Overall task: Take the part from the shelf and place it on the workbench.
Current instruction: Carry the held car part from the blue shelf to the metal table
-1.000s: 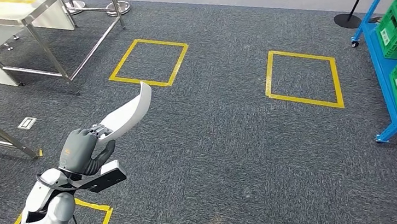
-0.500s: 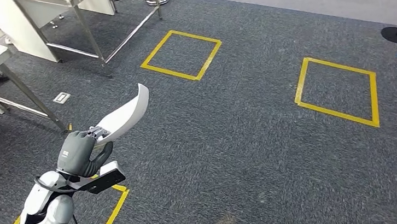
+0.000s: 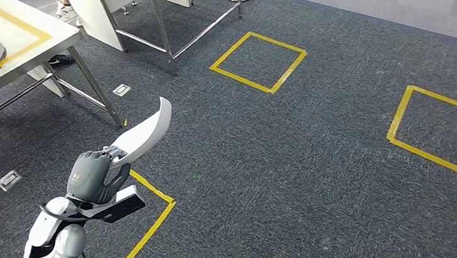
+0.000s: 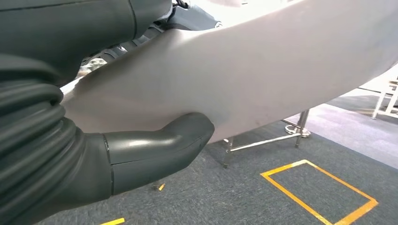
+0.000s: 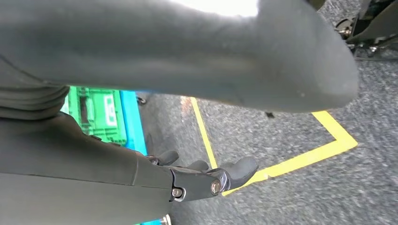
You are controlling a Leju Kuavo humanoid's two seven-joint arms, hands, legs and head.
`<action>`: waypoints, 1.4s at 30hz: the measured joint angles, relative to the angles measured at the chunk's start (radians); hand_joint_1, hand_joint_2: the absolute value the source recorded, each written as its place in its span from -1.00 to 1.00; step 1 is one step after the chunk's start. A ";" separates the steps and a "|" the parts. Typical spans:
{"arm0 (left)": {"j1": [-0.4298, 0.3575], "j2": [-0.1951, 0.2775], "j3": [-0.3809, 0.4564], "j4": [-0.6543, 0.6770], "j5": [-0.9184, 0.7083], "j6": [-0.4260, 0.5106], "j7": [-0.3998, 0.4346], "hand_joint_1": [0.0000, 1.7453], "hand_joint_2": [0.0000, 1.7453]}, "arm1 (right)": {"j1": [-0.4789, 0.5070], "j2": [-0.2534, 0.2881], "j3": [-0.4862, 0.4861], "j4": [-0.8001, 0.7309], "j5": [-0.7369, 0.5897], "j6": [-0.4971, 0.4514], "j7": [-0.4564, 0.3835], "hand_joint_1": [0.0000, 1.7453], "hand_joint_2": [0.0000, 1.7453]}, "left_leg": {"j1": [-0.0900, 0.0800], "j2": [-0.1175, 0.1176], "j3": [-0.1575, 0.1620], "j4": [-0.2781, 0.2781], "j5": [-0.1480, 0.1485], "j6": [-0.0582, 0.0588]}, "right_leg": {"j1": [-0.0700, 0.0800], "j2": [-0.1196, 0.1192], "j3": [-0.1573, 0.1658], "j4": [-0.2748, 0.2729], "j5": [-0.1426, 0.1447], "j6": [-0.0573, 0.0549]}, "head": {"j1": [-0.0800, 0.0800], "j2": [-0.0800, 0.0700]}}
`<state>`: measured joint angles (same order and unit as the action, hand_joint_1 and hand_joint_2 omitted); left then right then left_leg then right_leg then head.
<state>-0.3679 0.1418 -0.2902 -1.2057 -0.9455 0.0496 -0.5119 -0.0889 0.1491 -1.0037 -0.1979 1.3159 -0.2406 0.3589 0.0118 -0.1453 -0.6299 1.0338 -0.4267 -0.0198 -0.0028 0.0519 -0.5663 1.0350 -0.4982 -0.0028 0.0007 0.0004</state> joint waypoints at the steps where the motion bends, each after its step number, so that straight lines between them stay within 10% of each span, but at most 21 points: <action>1: 0.001 0.000 0.000 0.000 0.000 0.000 0.000 1.00 1.00 | -0.001 0.000 0.000 0.000 0.000 0.001 0.001 -1.00 -1.00 | 0.001 0.002 -0.003 -0.001 0.002 -0.005 | -0.001 -0.013 0.003 -0.004 0.004 -0.007 | 0.000 0.000; 5: -0.010 0.002 0.001 0.009 -0.001 -0.003 -0.002 1.00 1.00 | 0.001 0.002 0.000 0.000 0.001 0.002 0.015 -1.00 -1.00 | -0.003 0.121 -0.067 0.134 -0.082 -0.018 | -0.004 -0.063 0.005 -0.018 0.016 -0.029 | -0.011 0.000; 8: -0.014 0.001 0.000 0.020 -0.001 -0.007 -0.003 1.00 1.00 | 0.004 0.002 0.000 0.000 0.002 0.004 0.019 -1.00 -1.00 | 0.000 0.141 -0.117 0.265 -0.130 -0.026 | -0.003 -0.107 0.002 -0.017 0.015 -0.029 | -0.012 0.000; 14: -0.025 0.000 0.000 0.028 -0.001 -0.009 -0.004 1.00 1.00 | 0.000 0.001 0.000 0.000 0.004 0.008 0.021 -1.00 -1.00 | -0.007 0.215 0.029 0.005 -0.035 -0.004 | 0.008 -0.181 0.005 -0.007 0.002 -0.007 | -0.009 0.000; 17: -0.026 0.001 0.000 0.030 0.000 -0.009 -0.004 1.00 1.00 | -0.003 0.001 0.000 0.000 0.007 0.009 0.021 -1.00 -1.00 | -0.006 0.175 0.024 0.004 -0.030 0.019 | 0.007 -0.189 0.009 -0.003 -0.006 0.010 | -0.006 0.000; 20: -0.028 0.001 0.000 0.030 0.000 -0.009 -0.004 1.00 1.00 | -0.003 0.001 0.000 0.000 0.009 0.010 0.019 -1.00 -1.00 | 0.001 0.138 0.021 0.001 -0.023 0.033 | -0.001 -0.090 -0.044 0.119 -0.079 0.027 | -0.002 0.000; 23: -0.025 -0.002 0.000 0.030 0.000 -0.009 -0.004 1.00 1.00 | 0.001 0.001 0.000 0.000 0.007 0.010 0.020 -1.00 -1.00 | -0.001 0.094 0.017 0.002 -0.020 0.037 | -0.002 -0.059 -0.127 0.281 -0.131 0.026 | -0.001 0.000; 27: -0.023 0.000 0.000 0.030 0.001 -0.009 -0.003 1.00 1.00 | 0.001 0.000 0.000 0.000 0.006 0.010 0.021 -1.00 -1.00 | -0.002 0.033 0.015 0.005 -0.017 0.031 | -0.002 -0.008 -0.043 0.082 -0.010 0.005 | -0.002 0.000; 31: -0.021 0.004 0.001 0.030 0.002 -0.003 -0.003 1.00 1.00 | -0.001 -0.003 0.000 0.000 0.005 0.009 0.011 -1.00 -1.00 | 0.005 -0.016 0.001 0.000 -0.006 0.004 | 0.000 0.013 -0.004 -0.008 0.008 -0.004 | 0.001 0.000; 34: -0.018 0.009 0.002 0.030 0.001 0.002 -0.002 1.00 1.00 | -0.002 -0.002 0.000 0.000 0.005 0.008 0.016 -1.00 -1.00 | 0.001 0.048 -0.024 0.041 -0.034 -0.011 | -0.005 -0.027 0.008 -0.025 0.018 -0.019 | -0.004 0.000; 36: -0.019 0.009 0.002 0.031 0.001 0.002 0.000 1.00 1.00 | 0.001 -0.002 0.000 0.000 0.006 0.006 0.018 -1.00 -1.00 | 0.000 0.117 -0.071 0.150 -0.097 -0.016 | -0.005 -0.050 0.009 -0.028 0.019 -0.025 | -0.010 0.000; 38: -0.017 0.007 0.002 0.033 0.001 0.002 0.000 1.00 1.00 | 0.004 -0.002 0.000 0.000 0.005 0.003 0.018 -1.00 -1.00 | 0.004 0.137 -0.110 0.247 -0.135 -0.024 | -0.005 -0.071 0.008 -0.028 0.018 -0.026 | -0.010 0.000; 42: -0.016 0.006 0.003 0.036 0.003 0.002 0.001 1.00 1.00 | 0.002 -0.001 0.000 0.000 0.004 0.001 0.018 -1.00 -1.00 | 0.012 0.150 -0.012 0.096 -0.057 -0.031 | -0.006 -0.096 0.008 -0.019 0.011 -0.015 | -0.010 0.000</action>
<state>-0.3838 0.1480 -0.2873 -1.1700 -0.9425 0.0519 -0.5111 -0.0867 0.1480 -1.0037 -0.1980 1.3195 -0.2399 0.3765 0.0239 0.0051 -0.6422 1.1301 -0.4834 -0.0510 -0.0089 -0.0439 -0.5586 1.0158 -0.4869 -0.0179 -0.0092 0.0004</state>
